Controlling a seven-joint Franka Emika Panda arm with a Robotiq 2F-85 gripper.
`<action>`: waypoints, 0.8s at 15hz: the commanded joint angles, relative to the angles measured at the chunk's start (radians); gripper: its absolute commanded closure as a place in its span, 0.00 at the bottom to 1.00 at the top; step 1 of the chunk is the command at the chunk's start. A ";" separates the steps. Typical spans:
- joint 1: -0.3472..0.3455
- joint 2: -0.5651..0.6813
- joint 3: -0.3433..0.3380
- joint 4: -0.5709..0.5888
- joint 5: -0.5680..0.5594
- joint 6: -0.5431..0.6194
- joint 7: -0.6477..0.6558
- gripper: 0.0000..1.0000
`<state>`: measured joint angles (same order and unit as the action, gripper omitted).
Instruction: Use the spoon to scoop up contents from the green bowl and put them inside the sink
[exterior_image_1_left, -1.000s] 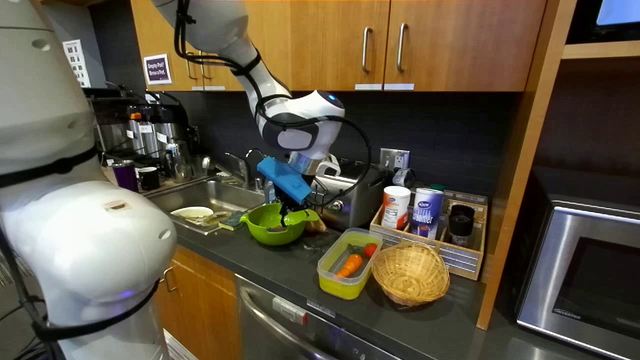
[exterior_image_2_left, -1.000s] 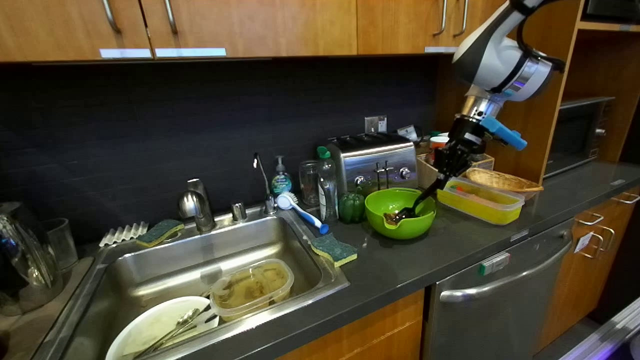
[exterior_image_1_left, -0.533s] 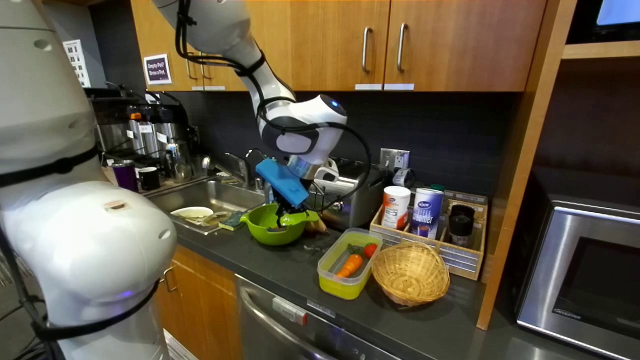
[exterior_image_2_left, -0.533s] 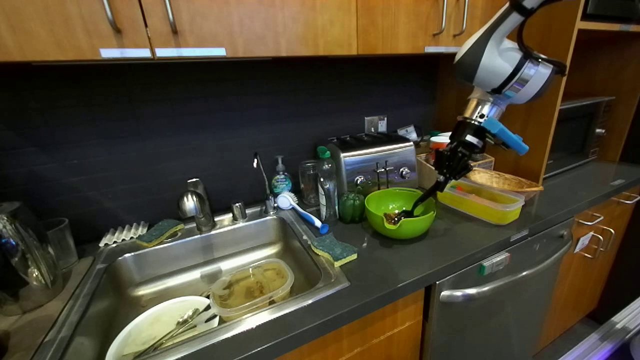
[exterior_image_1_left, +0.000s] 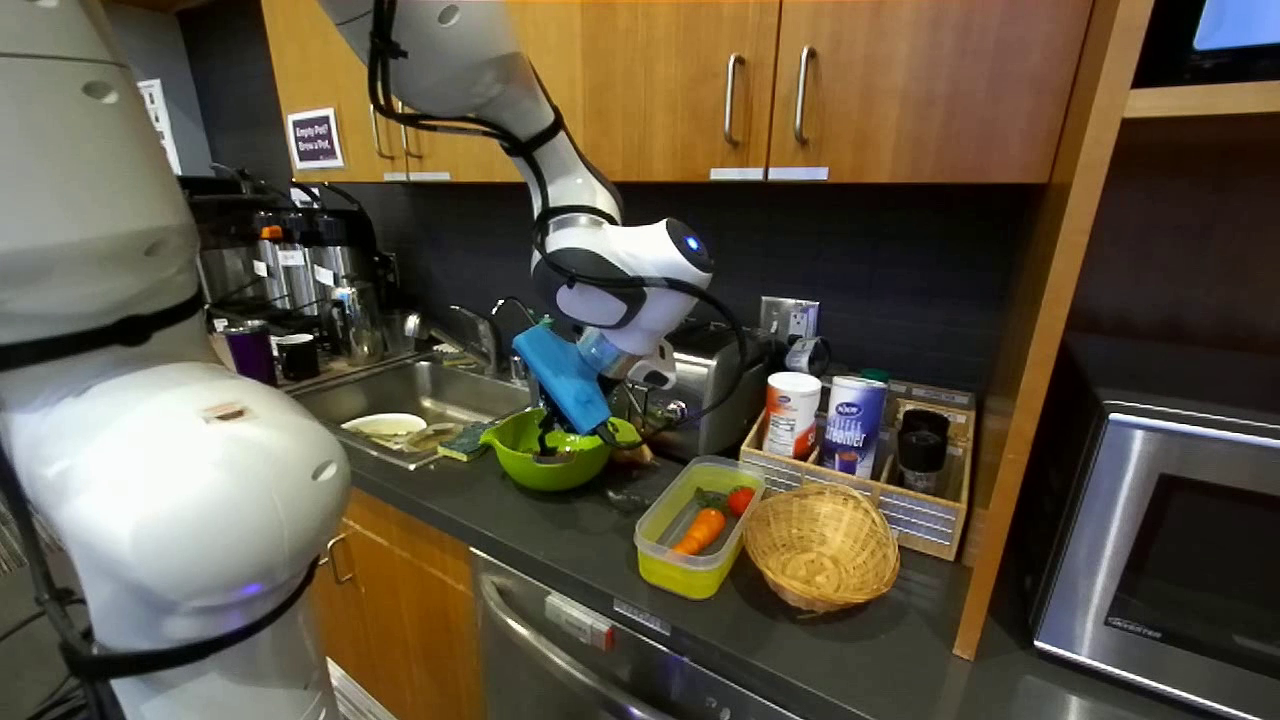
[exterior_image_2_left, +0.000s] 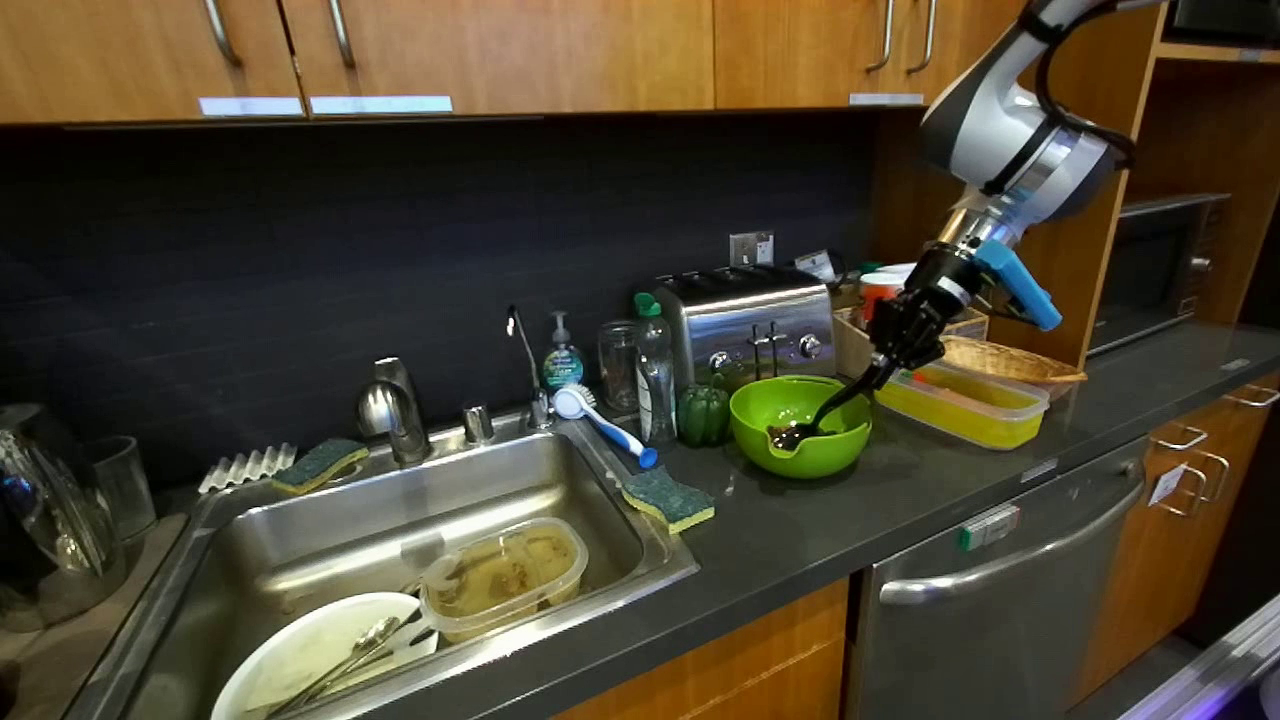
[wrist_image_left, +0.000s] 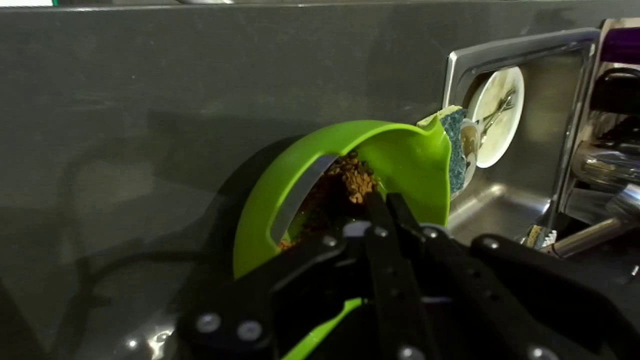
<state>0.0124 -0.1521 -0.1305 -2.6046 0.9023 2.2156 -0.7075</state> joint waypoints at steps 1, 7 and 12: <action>-0.029 0.019 -0.003 0.006 0.062 -0.052 -0.061 0.99; -0.064 0.050 -0.007 0.018 0.111 -0.115 -0.103 0.99; -0.101 0.092 -0.021 0.034 0.171 -0.195 -0.155 0.99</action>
<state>-0.0648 -0.0958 -0.1414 -2.5965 1.0327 2.0764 -0.8189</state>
